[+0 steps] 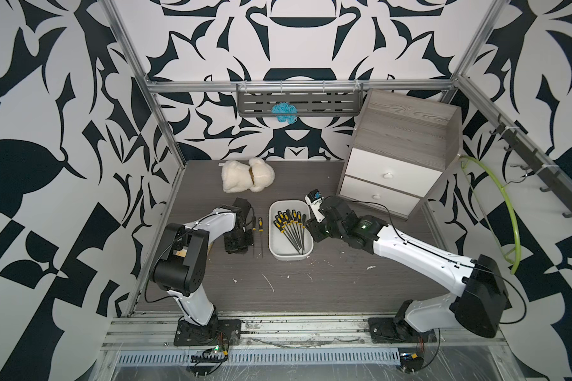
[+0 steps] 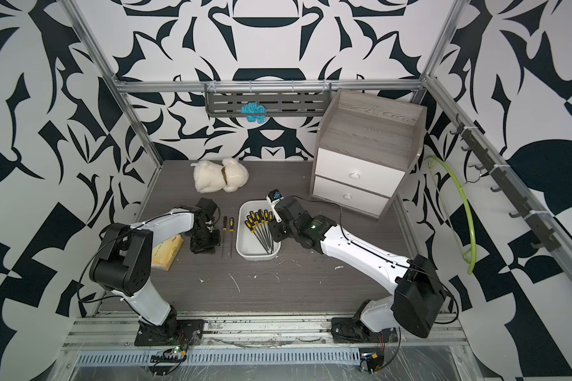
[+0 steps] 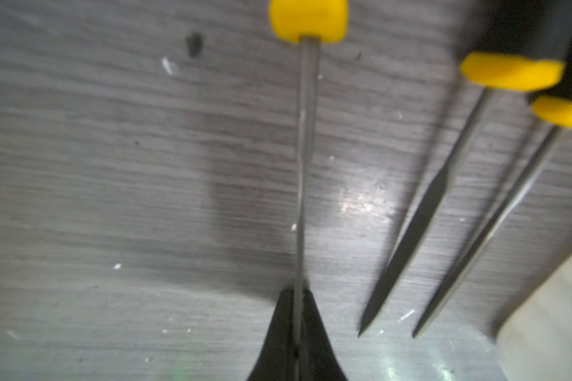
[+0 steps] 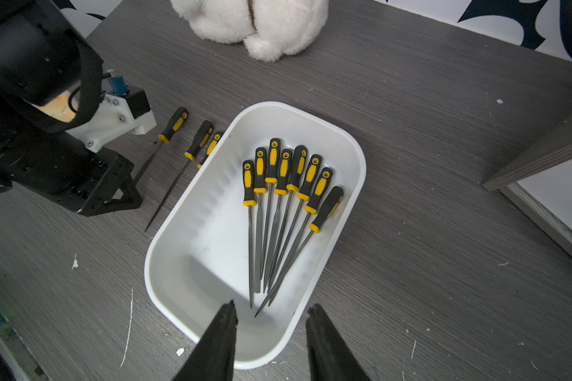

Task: Take the file tool out of the storage box
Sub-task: Place the file tool at the center of the board.

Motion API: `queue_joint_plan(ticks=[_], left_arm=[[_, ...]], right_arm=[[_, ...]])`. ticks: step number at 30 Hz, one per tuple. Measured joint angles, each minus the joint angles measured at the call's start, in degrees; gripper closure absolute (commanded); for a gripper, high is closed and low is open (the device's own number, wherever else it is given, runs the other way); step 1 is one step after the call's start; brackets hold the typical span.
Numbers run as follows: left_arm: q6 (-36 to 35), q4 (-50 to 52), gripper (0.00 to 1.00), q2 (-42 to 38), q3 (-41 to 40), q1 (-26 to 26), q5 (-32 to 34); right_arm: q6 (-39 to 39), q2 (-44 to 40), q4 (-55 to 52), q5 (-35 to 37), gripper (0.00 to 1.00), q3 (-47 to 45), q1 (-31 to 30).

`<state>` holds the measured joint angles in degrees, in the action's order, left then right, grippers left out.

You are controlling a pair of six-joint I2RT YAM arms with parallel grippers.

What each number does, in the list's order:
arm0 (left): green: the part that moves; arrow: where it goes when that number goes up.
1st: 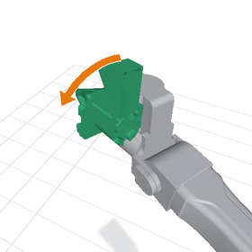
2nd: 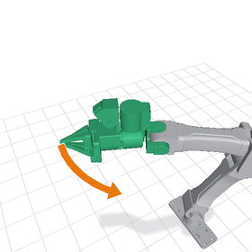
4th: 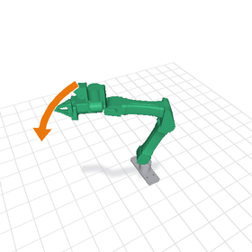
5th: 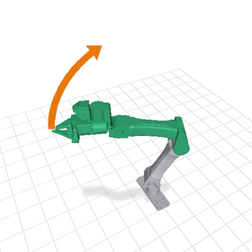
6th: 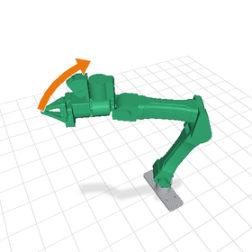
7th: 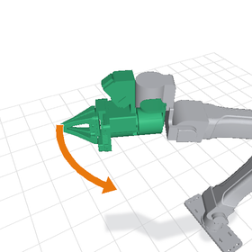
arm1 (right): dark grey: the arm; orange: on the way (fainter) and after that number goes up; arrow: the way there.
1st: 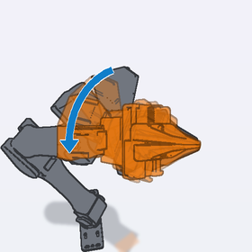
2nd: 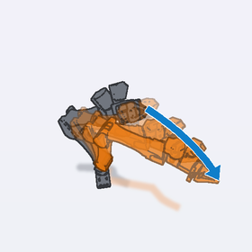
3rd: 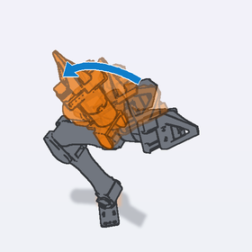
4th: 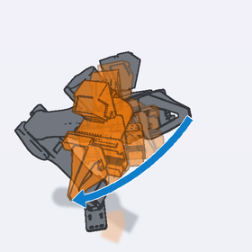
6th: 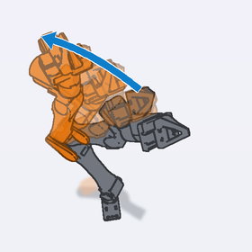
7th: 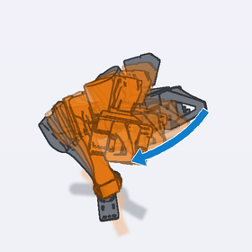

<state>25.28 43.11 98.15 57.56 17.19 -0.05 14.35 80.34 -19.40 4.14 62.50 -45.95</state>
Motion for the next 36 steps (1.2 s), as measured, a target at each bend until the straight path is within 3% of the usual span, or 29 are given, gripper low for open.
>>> queue_joint_plan(ticks=[36], left_arm=[[-0.9, 2.5, 1.00, 3.1, 3.2, 0.2, 0.0]], right_arm=[[0.0, 3.5, 0.0, 0.2, 0.60, 0.0, 0.0]])
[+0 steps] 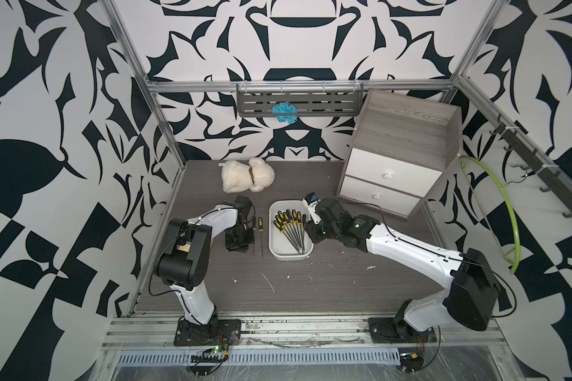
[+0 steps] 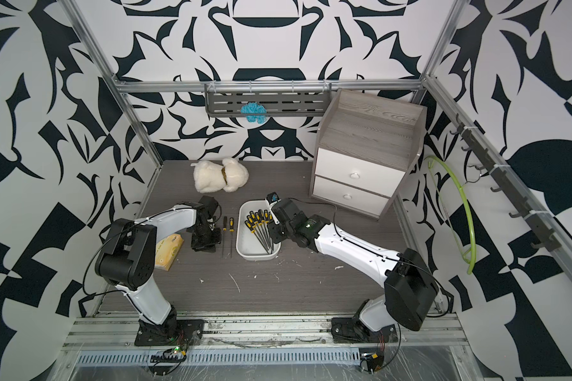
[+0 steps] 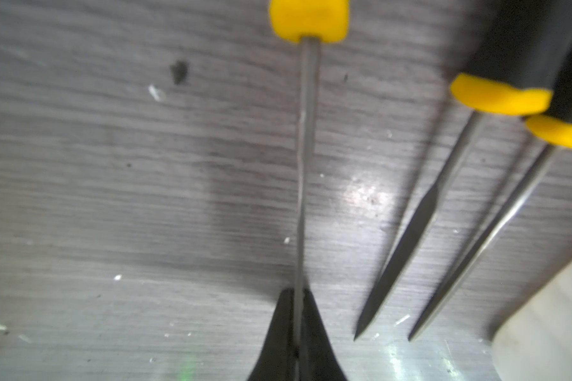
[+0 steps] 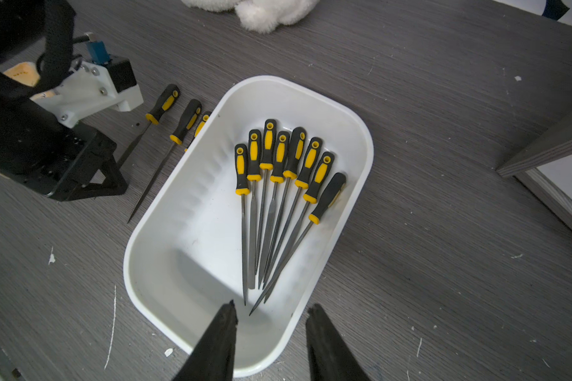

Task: Take the file tool out of the storage box
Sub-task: Place the file tool at the center of the board.

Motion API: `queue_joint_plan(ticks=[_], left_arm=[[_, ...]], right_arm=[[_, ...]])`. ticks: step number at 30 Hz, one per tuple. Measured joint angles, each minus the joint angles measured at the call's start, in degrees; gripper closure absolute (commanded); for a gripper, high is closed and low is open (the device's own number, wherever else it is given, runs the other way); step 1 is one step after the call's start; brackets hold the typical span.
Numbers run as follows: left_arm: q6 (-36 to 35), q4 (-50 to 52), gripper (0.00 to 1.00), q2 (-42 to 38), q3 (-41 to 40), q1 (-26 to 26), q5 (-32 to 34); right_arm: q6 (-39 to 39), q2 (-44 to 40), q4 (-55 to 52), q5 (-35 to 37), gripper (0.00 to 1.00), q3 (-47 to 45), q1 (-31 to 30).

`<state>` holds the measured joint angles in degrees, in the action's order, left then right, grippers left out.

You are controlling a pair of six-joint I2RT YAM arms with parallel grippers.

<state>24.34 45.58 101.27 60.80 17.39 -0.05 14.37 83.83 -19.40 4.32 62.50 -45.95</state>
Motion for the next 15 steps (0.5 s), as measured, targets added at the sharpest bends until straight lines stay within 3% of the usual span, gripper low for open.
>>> queue_joint_plan(ticks=[8, 9, 10, 15], left_arm=[[0.0, 0.0, 1.00, 0.0, 0.0, 0.0, 0.0], [0.0, 0.0, 0.58, 0.0, 0.0, 0.0, 0.0], [-2.4, -0.1, 0.58, 0.0, 0.0, 0.0, -0.3], [-1.4, -1.4, 0.52, 0.7, 1.6, 3.7, 1.9]], right_arm=[[0.0, 0.9, 0.0, 0.0, 0.56, 0.0, 0.0], [0.0, 1.0, 0.0, 0.0, 0.57, 0.0, 0.0], [0.0, 1.1, 0.0, 0.0, 0.57, 0.0, 0.0], [0.0, 1.4, 0.0, 0.0, 0.57, 0.0, 0.0]])
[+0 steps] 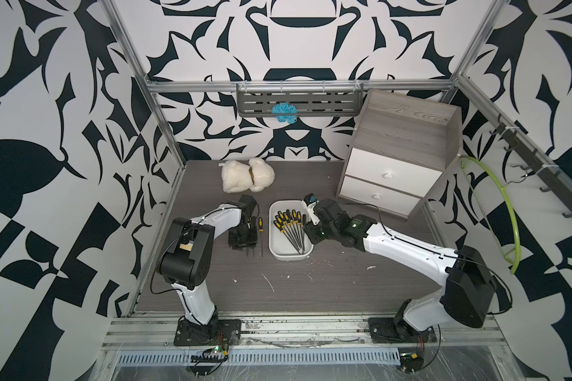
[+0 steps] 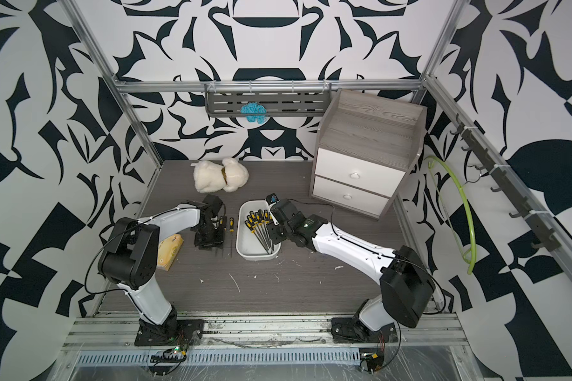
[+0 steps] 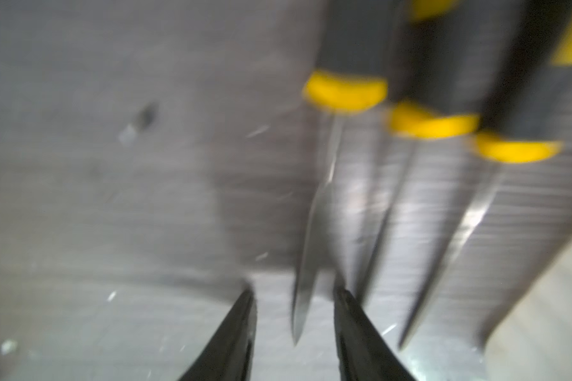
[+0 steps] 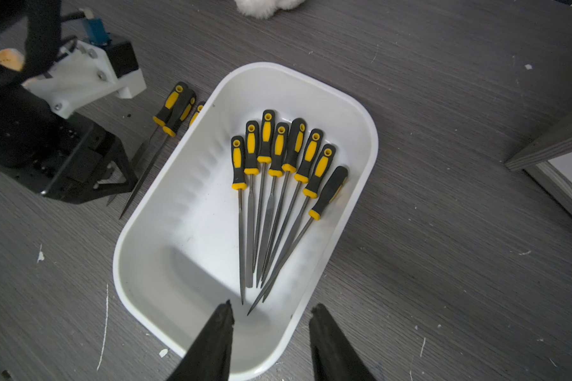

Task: Take the file tool out of the storage box
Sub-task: Place the file tool at the center of the board, then pick up the file tool from the storage box.

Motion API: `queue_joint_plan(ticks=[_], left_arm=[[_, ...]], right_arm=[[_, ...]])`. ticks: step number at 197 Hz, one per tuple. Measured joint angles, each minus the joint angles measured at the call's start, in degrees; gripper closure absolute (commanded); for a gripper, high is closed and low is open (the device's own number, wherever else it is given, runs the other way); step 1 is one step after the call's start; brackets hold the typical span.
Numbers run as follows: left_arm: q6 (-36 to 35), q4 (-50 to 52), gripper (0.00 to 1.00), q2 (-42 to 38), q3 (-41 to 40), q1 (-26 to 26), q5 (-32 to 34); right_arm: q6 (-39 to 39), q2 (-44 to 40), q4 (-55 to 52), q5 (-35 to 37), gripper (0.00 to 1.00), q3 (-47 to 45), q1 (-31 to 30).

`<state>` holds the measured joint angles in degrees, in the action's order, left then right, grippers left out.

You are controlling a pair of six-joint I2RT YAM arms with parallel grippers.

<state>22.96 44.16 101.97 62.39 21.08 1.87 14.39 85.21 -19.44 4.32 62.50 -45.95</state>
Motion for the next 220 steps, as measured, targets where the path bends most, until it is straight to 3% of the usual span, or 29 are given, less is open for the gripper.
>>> queue_joint_plan(ticks=[53, 123, 181, 220], left_arm=[[1.0, 0.7, 0.48, -1.8, -0.3, 2.1, 1.9], [2.8, 0.2, 0.47, -14.4, -2.0, 2.4, 4.3], [7.1, -20.2, 0.44, -39.6, -13.8, 2.3, -11.2], [10.9, -32.7, 0.42, -45.0, -20.3, 2.2, -17.6]], right_arm=[[0.0, 0.0, 0.0, 0.0, 0.56, 0.0, 0.0], [0.4, 0.3, 0.4, -0.5, 0.56, 0.0, 0.0], [1.4, 5.6, 0.9, -2.9, 0.56, 1.6, 0.0], [2.2, 9.7, -0.7, -3.8, 0.60, 7.1, 0.0]])
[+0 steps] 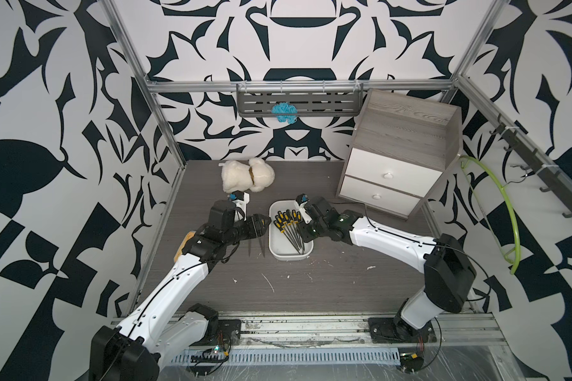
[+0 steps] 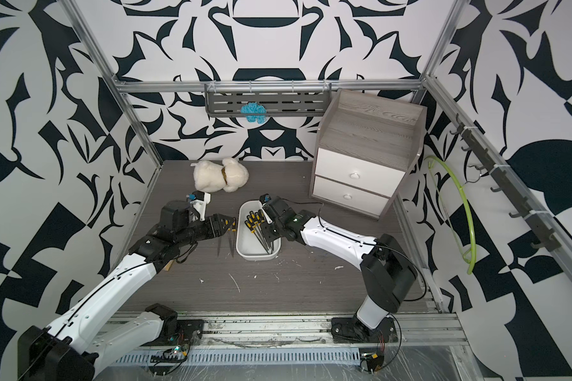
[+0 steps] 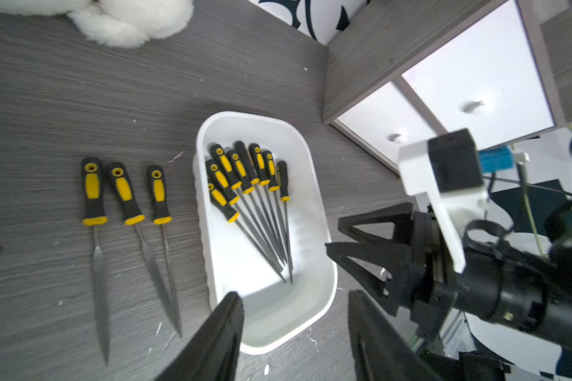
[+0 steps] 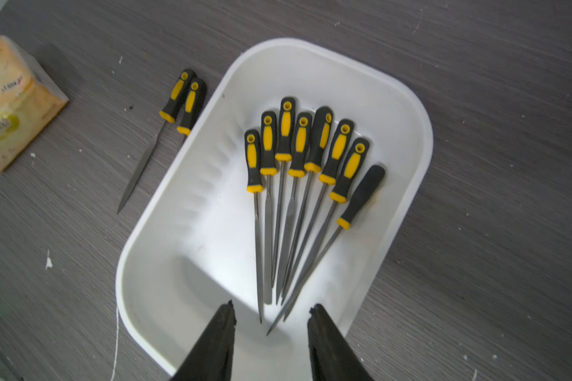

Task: Take the file tool out of the storage box
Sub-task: Pick up the file tool from the storage box.

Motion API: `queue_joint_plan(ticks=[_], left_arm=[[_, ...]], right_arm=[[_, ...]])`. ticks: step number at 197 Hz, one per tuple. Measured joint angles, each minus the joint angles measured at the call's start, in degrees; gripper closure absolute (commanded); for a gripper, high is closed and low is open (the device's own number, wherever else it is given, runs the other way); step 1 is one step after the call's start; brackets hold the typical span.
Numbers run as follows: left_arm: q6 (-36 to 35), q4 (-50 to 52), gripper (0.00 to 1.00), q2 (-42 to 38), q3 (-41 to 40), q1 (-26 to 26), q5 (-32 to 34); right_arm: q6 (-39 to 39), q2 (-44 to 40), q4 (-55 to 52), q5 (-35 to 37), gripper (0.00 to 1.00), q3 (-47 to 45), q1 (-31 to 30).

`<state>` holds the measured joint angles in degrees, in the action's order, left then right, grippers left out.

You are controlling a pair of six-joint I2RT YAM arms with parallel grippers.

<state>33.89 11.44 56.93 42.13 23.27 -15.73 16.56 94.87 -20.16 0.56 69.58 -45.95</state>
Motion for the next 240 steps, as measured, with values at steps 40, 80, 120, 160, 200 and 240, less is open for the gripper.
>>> queue_joint_plan(ticks=[40, 80, 120, 160, 200, 240], left_arm=[[1.5, -7.1, 0.43, -0.2, -5.1, -0.1, -1.5], [1.7, -8.7, 0.43, -1.3, -6.2, -0.1, -1.2], [2.1, -11.9, 0.43, -3.6, -7.1, -0.1, -2.9], [2.4, -13.5, 0.43, -3.9, -7.1, -0.1, -3.9], [2.6, -13.7, 0.43, -3.4, -7.1, -0.1, -4.8], [2.6, -13.8, 0.43, -3.3, -7.1, -0.1, -5.1]], right_arm=[[0.0, 10.3, -2.7, -0.3, 0.68, 10.2, 0.0], [-0.9, 22.1, -6.7, -0.1, 0.74, 20.7, 0.2], [-1.3, 27.3, -9.3, -0.1, 0.76, 24.7, 1.7], [-2.0, 29.1, -10.4, 1.0, 0.78, 27.4, 3.7], [-3.1, 32.5, -10.9, 2.7, 0.79, 32.5, 3.9], [-3.3, 34.3, -11.3, 3.6, 0.81, 33.6, 3.9]])
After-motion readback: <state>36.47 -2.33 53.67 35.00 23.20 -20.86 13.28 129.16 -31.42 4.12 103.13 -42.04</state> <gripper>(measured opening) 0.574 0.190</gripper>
